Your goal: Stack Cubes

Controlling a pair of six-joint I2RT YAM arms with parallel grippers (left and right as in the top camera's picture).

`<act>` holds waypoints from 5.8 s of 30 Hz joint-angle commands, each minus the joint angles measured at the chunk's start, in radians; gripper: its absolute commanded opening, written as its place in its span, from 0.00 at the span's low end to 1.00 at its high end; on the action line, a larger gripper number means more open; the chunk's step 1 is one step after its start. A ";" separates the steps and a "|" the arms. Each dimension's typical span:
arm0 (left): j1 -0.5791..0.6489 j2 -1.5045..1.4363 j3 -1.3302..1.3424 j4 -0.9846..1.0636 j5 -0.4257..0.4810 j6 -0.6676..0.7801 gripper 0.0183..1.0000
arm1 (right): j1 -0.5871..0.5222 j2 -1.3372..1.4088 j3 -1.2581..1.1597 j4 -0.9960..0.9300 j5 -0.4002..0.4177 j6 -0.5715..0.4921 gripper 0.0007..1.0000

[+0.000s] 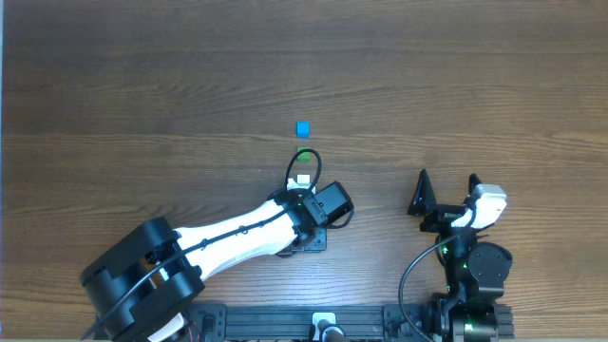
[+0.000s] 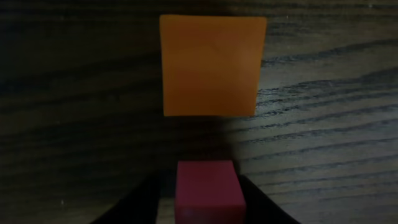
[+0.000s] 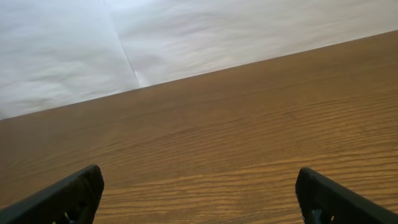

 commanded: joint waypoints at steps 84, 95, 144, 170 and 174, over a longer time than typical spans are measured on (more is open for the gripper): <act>0.236 0.245 0.501 -0.284 -0.064 0.165 0.02 | 0.002 -0.010 -0.008 0.003 -0.011 -0.001 0.99; 0.236 0.249 0.501 -0.283 -0.063 0.164 0.02 | 0.002 -0.010 -0.008 0.003 -0.011 -0.001 0.99; 0.247 0.283 0.499 -0.250 -0.060 0.165 0.03 | 0.002 -0.010 -0.008 0.003 -0.011 -0.001 0.99; 0.247 0.283 0.499 -0.236 -0.043 0.165 0.40 | 0.002 -0.010 -0.008 0.003 -0.011 -0.001 0.99; 0.247 0.283 0.499 -0.236 -0.040 0.165 0.51 | 0.002 -0.010 -0.008 0.003 -0.011 -0.001 0.99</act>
